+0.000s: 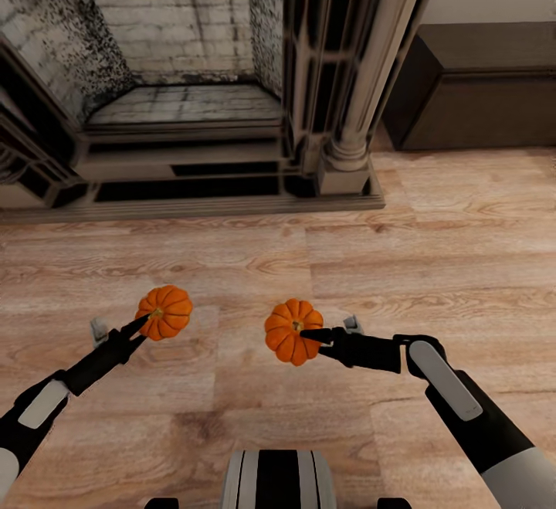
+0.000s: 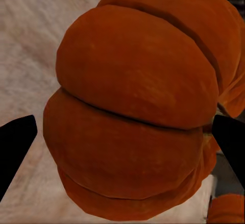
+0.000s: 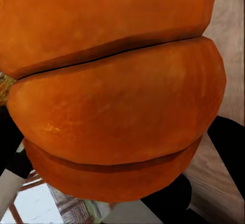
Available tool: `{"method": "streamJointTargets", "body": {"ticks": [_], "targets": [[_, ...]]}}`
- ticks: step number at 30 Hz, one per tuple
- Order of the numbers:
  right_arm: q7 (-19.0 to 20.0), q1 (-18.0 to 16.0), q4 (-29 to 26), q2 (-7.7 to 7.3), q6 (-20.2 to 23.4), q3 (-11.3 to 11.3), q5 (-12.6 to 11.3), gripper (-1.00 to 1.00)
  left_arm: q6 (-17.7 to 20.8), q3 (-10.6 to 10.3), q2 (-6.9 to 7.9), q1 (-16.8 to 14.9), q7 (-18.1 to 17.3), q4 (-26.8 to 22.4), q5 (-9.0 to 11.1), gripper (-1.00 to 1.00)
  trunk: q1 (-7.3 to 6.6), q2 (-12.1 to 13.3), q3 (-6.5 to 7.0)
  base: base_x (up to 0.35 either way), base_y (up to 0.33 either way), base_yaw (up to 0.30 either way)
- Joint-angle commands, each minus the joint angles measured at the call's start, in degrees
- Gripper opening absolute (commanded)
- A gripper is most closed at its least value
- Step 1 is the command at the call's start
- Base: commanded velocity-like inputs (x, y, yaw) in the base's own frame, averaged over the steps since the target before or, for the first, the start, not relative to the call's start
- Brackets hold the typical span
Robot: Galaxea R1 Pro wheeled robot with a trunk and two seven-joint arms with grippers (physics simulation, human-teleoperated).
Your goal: Place each of the two pumpkins and all three candles from the living room inside a cabinet in the living room (use any cabinet), then make sure every cabinet is closed, and position the cauldron so it is next to a table in the living room.
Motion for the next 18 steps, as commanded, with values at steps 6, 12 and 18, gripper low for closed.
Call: {"method": "streamJointTargets", "body": {"ticks": [6, 12, 18], "targets": [[0.51, -0.05, 4.43, 0.05, -0.63, -0.12, 0.53, -1.0, 2.14, -0.06, 0.07, 0.03, -0.29, -0.99, 0.44, -1.0, -0.16, 0.07, 1.31, 0.0, 0.0, 0.0], [0.69, -0.04, 6.29, 0.04, -3.64, -0.07, 0.68, -1.0, 7.42, -0.05, -0.18, 1.2, -0.31, -6.63, 0.38, -1.0, -0.32, 0.15, 2.63, 0.0, 0.0, 0.0], [0.68, -0.04, 6.57, 0.03, -4.05, -0.14, 0.64, -1.0, 9.54, -1.07, -0.83, 4.89, -0.17, -9.68, 0.13, -1.0, -0.47, 0.23, 3.96, 0.0, 0.0, 0.0]]}}
